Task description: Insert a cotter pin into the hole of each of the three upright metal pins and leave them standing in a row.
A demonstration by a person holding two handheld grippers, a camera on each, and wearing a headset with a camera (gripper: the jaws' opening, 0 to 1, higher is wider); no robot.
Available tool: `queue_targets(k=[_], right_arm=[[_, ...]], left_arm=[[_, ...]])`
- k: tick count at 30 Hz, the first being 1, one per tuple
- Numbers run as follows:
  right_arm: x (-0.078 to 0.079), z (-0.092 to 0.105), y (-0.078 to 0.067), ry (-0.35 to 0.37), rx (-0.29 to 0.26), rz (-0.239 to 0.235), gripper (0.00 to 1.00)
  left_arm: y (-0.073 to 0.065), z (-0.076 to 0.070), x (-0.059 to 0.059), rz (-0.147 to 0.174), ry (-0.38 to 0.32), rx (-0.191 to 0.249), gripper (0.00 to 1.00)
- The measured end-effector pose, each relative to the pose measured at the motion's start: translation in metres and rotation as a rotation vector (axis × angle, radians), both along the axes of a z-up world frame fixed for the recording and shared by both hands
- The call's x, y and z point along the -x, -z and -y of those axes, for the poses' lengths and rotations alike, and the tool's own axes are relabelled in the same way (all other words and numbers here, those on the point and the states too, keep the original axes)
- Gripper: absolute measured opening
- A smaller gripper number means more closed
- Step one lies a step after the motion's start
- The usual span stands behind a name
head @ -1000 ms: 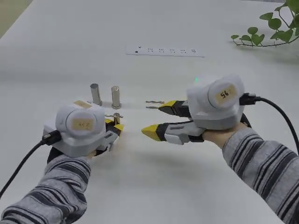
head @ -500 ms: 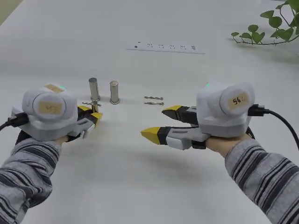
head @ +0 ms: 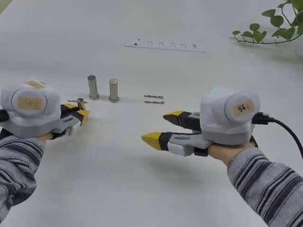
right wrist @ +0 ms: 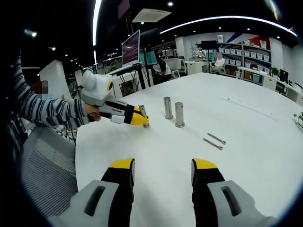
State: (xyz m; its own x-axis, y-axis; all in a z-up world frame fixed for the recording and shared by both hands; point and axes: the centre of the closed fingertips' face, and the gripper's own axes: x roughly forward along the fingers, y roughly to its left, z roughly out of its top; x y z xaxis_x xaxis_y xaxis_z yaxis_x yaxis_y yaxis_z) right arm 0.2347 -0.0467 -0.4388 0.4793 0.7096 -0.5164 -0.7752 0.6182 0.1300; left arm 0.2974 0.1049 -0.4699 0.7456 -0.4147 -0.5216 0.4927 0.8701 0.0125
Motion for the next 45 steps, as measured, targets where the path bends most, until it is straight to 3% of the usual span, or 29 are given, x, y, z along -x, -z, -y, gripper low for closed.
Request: queue_targets(k=[5, 9, 22, 27, 34, 40, 43, 45], right_arm=[[0.002, -0.002, -0.004, 0.013, -0.025, -0.013, 0.44], [0.002, -0.002, -0.006, 0.022, -0.042, -0.023, 0.42], [0.005, -0.005, -0.002, 0.031, -0.056, -0.052, 0.42], [0.004, -0.004, -0.003, 0.029, -0.048, -0.050, 0.43], [0.003, -0.002, -0.001, 0.028, -0.030, -0.051, 0.43], [-0.004, -0.003, -0.006, 0.031, -0.024, -0.037, 0.42], [-0.010, -0.006, -0.010, 0.028, -0.019, -0.021, 0.42], [-0.016, -0.008, -0.013, 0.026, -0.010, -0.006, 0.42]], left_arm=[[0.003, -0.003, 0.001, -0.008, 0.010, -0.004, 0.05], [0.003, -0.004, 0.001, -0.010, 0.003, 0.023, 0.05], [0.003, -0.003, 0.002, -0.004, -0.006, 0.008, 0.06], [0.007, -0.003, 0.003, -0.024, -0.011, 0.015, 0.07], [0.010, -0.003, 0.010, -0.035, -0.015, 0.016, 0.21], [0.005, -0.004, 0.017, -0.039, -0.033, 0.050, 0.32], [-0.003, -0.004, 0.021, -0.025, -0.047, 0.078, 0.39], [-0.009, -0.004, 0.023, -0.008, -0.039, 0.068, 0.43]])
